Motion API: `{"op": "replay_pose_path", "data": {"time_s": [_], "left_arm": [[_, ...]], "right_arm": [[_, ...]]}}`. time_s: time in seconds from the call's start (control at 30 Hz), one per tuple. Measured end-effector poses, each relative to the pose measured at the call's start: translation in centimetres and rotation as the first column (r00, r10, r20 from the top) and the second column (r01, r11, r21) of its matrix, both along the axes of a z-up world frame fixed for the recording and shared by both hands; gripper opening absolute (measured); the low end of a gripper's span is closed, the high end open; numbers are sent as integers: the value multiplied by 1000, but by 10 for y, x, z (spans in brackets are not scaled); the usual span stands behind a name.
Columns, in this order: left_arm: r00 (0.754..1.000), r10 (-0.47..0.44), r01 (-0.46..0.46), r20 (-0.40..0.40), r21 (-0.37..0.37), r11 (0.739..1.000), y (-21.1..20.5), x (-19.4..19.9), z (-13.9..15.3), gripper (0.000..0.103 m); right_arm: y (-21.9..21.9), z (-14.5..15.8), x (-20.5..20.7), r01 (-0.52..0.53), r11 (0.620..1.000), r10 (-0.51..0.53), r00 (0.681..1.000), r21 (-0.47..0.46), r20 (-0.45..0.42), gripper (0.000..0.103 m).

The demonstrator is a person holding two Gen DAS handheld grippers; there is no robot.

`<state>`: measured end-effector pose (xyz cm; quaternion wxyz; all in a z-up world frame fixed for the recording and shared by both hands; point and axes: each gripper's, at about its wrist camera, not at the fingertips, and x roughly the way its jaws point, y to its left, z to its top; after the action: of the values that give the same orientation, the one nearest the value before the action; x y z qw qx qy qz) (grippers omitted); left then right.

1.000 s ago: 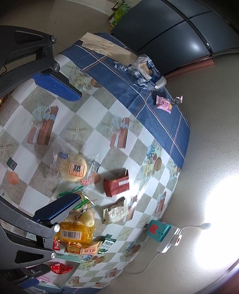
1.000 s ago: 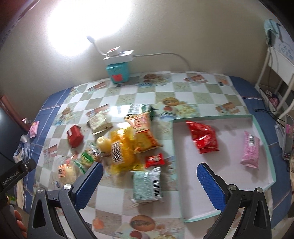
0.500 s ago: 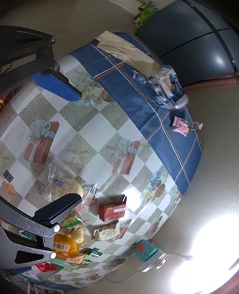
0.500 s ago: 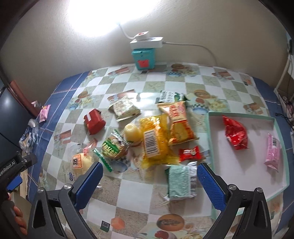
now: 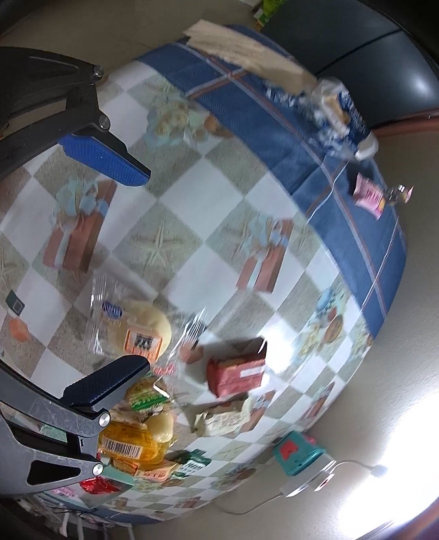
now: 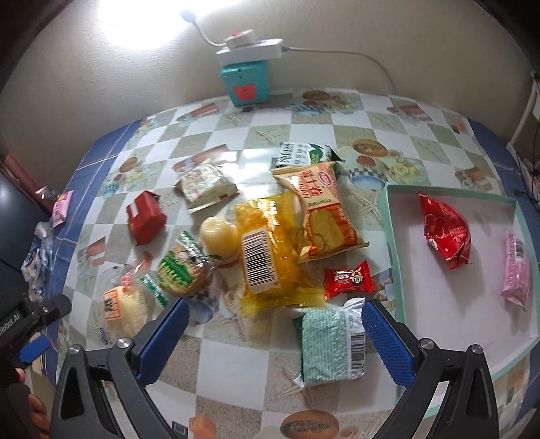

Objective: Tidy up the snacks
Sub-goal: 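Move both tools back over the snack pile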

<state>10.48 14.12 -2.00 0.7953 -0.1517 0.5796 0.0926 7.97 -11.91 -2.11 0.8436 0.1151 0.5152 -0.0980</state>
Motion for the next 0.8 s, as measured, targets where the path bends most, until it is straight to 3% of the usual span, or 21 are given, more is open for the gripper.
{"op": "replay_pose_path", "data": {"time_s": [0.17,0.8], "left_arm": [[1000,-5,3,-26,-65,998,-12,8,-15,100],[992,-69,66,-102,-36,997,-33,34,-54,100]], "right_arm": [[-16,-10,7,29,1000,-29,999,12,-17,103],[-27,-37,32,15,1000,-13,998,22,-69,103]]}}
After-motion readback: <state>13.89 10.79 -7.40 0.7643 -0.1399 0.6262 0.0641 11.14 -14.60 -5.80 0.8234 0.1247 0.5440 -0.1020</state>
